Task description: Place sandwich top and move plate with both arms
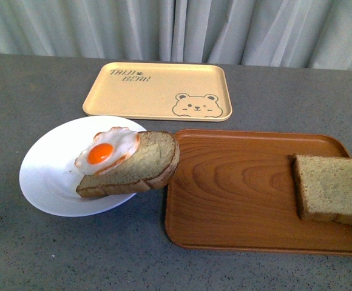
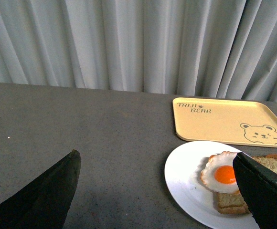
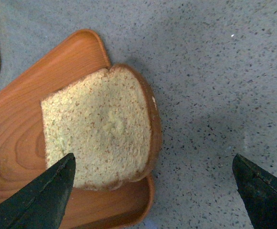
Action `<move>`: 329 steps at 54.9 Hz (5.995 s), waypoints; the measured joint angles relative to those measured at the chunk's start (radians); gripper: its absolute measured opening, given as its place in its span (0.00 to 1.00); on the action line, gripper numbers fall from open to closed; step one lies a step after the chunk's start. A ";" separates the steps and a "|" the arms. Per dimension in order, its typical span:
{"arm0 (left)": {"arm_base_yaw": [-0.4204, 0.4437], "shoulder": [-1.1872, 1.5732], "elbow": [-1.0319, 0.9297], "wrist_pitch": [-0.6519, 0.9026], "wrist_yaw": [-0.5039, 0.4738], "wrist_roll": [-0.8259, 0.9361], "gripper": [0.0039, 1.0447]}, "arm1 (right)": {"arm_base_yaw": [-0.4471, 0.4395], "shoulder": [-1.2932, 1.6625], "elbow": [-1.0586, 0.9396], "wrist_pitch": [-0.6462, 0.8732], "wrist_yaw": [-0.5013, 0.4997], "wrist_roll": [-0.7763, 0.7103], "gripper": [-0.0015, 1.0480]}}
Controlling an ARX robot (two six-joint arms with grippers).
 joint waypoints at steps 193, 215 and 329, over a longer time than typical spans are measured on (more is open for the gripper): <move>0.000 0.000 0.000 0.000 0.000 0.000 0.92 | 1.028 0.565 0.612 0.181 0.299 0.364 0.02; 0.000 0.000 0.000 0.000 0.000 0.000 0.92 | 1.020 0.467 0.520 0.203 0.369 0.371 0.69; 0.000 0.000 0.000 0.000 0.000 0.000 0.92 | 0.356 -1.132 -0.389 0.021 0.283 -0.319 0.02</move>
